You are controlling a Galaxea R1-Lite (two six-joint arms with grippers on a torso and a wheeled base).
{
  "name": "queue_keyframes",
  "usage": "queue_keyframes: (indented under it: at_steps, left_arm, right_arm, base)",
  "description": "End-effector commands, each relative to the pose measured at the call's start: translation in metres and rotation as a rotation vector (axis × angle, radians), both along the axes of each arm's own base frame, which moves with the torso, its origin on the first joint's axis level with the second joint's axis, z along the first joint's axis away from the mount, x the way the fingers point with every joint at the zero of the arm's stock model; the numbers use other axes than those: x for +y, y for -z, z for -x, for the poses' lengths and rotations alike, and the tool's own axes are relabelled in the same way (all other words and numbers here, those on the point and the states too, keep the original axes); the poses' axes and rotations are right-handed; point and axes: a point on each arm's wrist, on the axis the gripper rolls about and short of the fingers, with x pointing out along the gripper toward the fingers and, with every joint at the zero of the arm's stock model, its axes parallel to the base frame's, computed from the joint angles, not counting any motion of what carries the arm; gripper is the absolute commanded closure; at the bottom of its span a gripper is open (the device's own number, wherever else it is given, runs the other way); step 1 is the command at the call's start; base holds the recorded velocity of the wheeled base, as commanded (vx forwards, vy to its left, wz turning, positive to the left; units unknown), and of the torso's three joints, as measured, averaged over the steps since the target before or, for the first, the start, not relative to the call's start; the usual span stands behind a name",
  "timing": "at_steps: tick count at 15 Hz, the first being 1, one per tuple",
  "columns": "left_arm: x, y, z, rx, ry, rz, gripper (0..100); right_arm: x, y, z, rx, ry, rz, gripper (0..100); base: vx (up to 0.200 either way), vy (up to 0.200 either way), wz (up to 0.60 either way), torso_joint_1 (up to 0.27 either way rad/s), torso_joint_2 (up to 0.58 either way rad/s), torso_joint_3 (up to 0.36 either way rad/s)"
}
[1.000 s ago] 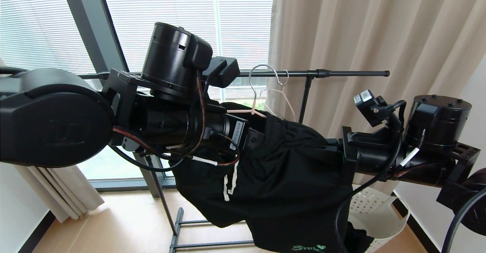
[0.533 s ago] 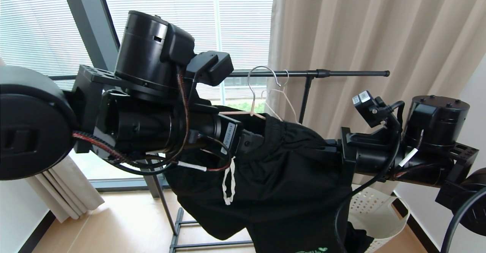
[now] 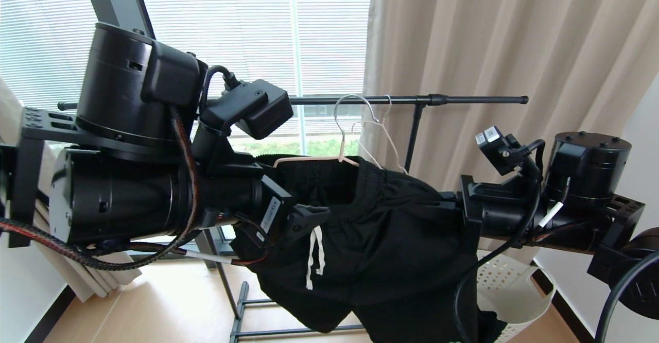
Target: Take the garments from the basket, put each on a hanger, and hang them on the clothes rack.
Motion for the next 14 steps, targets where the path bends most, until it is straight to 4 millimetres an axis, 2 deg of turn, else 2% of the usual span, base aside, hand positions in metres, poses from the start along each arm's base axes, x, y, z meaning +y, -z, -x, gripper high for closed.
queue_keyframes:
  at_steps: [1, 4, 7, 9, 12, 14]
  left_arm:
    - [0.014, -0.008, 0.003, -0.049, -0.008, -0.007, 0]
    - [0.048, -0.017, 0.000, -0.118, 0.056, -0.034, 0]
    - [0.103, -0.018, -0.026, -0.199, 0.141, -0.050, 0]
    - [0.134, -0.006, -0.044, -0.243, 0.241, -0.058, 0]
    - [0.159, 0.016, -0.066, -0.287, 0.381, -0.019, 0]
    - [0.167, 0.040, -0.073, -0.311, 0.445, -0.089, 0]
  right_arm:
    - [0.001, 0.004, -0.003, 0.012, 0.002, 0.005, 100]
    - [0.001, 0.006, -0.005, 0.018, 0.003, 0.007, 100]
    - [-0.011, 0.010, -0.011, 0.025, -0.057, -0.015, 100]
    - [-0.017, 0.016, -0.018, 0.044, -0.070, -0.019, 100]
    - [-0.028, 0.022, -0.026, 0.071, -0.107, -0.033, 100]
    - [-0.038, 0.022, -0.028, 0.075, -0.142, -0.050, 100]
  base:
    - [0.000, 0.000, 0.00, 0.000, 0.00, 0.000]
    - [0.000, 0.000, 0.00, 0.000, 0.00, 0.000]
    - [0.000, 0.000, 0.00, 0.000, 0.00, 0.000]
    - [0.000, 0.000, 0.00, 0.000, 0.00, 0.000]
    - [0.000, 0.000, 0.00, 0.000, 0.00, 0.000]
    - [0.000, 0.000, 0.00, 0.000, 0.00, 0.000]
